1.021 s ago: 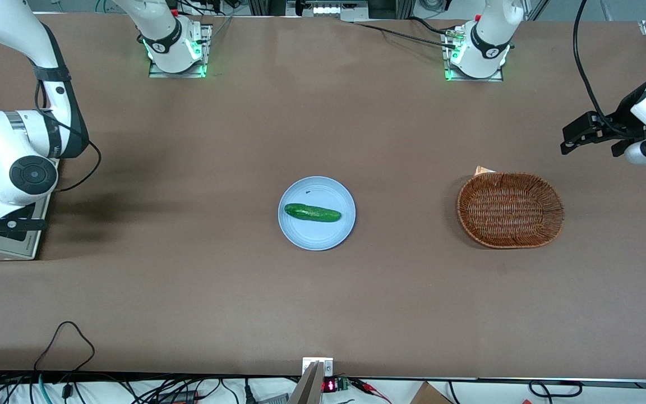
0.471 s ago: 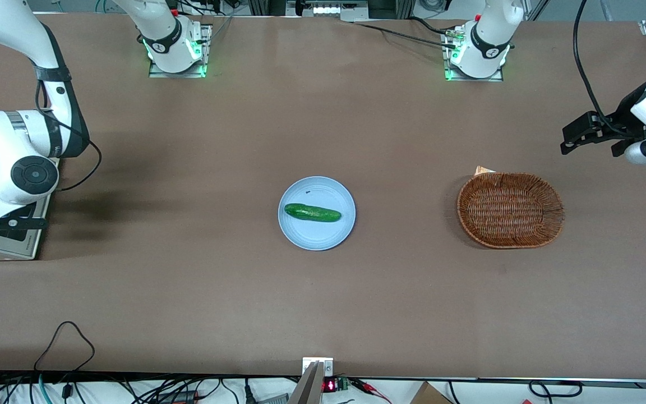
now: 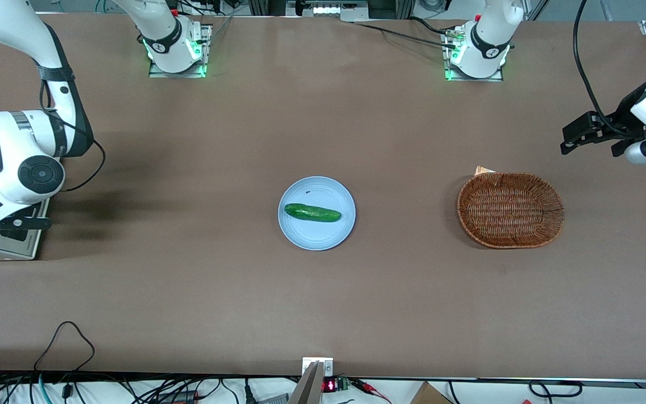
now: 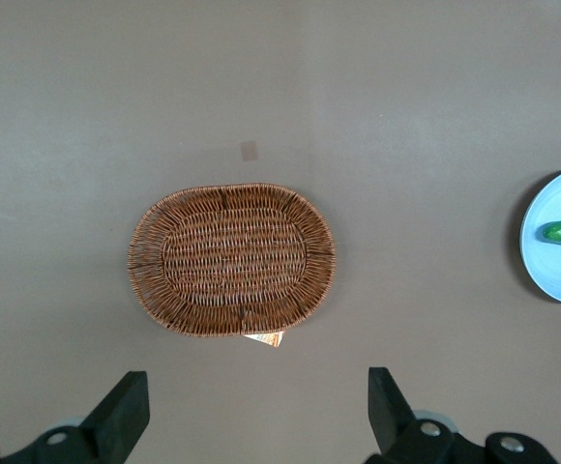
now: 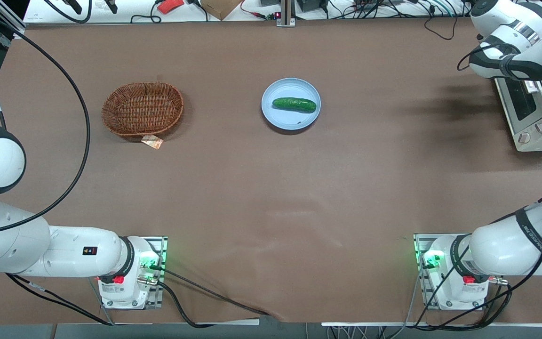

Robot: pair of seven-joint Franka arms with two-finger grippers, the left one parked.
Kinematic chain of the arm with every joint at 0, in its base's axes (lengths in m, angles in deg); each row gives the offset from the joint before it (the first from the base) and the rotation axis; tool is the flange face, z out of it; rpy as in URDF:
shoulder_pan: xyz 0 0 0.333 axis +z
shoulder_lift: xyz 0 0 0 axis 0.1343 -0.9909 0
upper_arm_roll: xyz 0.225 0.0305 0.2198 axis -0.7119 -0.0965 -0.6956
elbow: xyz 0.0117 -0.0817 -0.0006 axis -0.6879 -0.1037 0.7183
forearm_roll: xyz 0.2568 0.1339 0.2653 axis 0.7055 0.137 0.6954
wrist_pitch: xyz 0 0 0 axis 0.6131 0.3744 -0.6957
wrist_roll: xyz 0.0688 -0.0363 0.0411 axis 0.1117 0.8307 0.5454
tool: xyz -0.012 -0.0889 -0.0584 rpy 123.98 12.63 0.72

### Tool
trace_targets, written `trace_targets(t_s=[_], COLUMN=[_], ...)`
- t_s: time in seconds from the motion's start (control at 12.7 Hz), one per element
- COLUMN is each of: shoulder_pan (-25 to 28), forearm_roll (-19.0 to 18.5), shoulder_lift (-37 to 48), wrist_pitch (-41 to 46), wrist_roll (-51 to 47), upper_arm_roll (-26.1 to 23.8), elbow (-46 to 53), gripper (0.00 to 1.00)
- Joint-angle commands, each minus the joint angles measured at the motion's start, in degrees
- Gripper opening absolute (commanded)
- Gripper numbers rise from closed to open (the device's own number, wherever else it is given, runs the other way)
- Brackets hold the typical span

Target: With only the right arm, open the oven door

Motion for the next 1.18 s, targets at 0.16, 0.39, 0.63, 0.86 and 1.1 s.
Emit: trace_targets(t_s=[0.16,0.39,0.63,0.86,1.1], shoulder_pan=[0.27,0.79,1.06,1.06,1.06], forearm_roll=[3.84,7.79,10.44,11.06,13.34], shoulder_lift=[0.15,-0.29,-1.43,-2.57,-4.33], wrist_pitch=[-1.16,-1.25,-1.33,-2.21,-3.88], wrist_roll=[-1.69,-1.78,-1.87,-1.87,-1.87], upper_arm_roll=[-1.41,-2.29,-2.99,-3.08,-3.08], elbow=[-2.26,-2.18,-2.09,-2.09,-2.00], gripper=[0.02,0.02,0.02,0.01,0.01])
